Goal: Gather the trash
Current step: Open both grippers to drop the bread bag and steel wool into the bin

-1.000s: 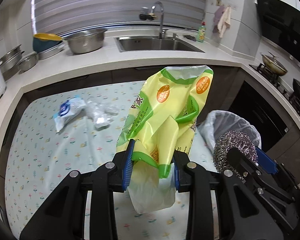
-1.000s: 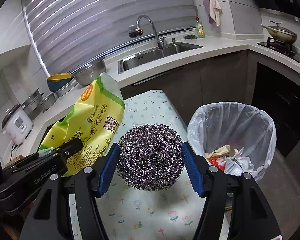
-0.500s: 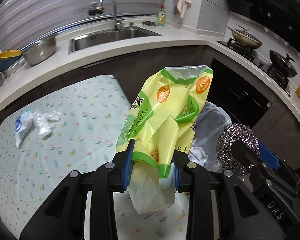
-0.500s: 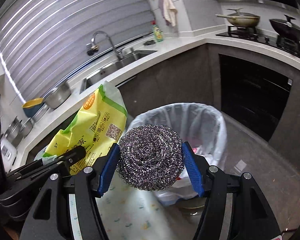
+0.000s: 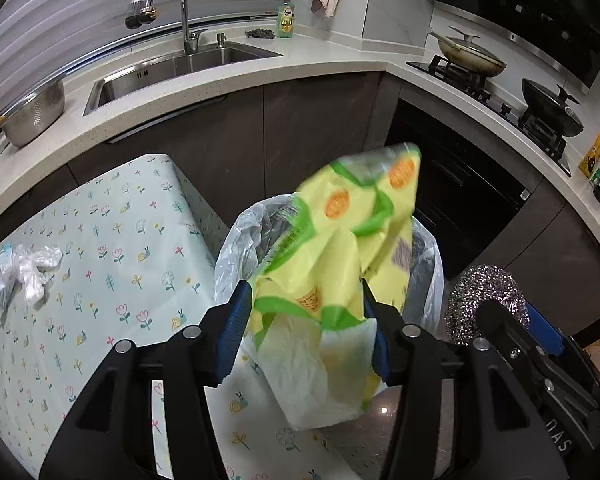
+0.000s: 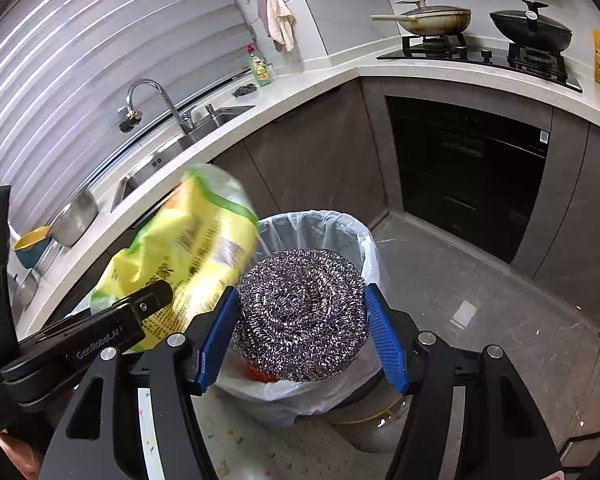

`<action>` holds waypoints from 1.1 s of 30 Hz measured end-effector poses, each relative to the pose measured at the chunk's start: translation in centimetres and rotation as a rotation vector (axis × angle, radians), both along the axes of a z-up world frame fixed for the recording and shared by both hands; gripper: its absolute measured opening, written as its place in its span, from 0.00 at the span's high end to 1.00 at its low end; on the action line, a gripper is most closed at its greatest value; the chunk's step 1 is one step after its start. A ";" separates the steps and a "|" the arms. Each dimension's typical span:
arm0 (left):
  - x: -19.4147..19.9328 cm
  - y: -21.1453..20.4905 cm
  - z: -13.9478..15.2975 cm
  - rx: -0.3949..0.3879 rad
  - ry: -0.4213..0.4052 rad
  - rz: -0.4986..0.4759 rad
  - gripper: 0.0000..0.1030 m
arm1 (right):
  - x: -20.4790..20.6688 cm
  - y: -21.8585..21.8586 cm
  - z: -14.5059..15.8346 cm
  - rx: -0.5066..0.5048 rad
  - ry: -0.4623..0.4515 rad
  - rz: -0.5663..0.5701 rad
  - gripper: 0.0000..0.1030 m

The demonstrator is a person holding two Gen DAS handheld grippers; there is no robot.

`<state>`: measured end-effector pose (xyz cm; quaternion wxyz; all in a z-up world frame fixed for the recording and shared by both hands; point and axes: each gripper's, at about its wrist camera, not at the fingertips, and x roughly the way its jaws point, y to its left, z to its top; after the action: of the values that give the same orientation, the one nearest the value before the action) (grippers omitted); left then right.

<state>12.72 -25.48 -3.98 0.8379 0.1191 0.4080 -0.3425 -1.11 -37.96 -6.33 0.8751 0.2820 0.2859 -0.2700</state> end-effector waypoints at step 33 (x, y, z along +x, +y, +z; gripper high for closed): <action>4.1 6.9 1.4 -0.026 -0.031 0.196 0.32 | 6.7 3.0 2.1 -0.063 -0.011 0.096 0.31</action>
<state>16.80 -18.60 -2.62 0.8751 0.0731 0.4001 -0.2624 5.58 -34.94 -4.25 0.8971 0.2417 0.2856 -0.2352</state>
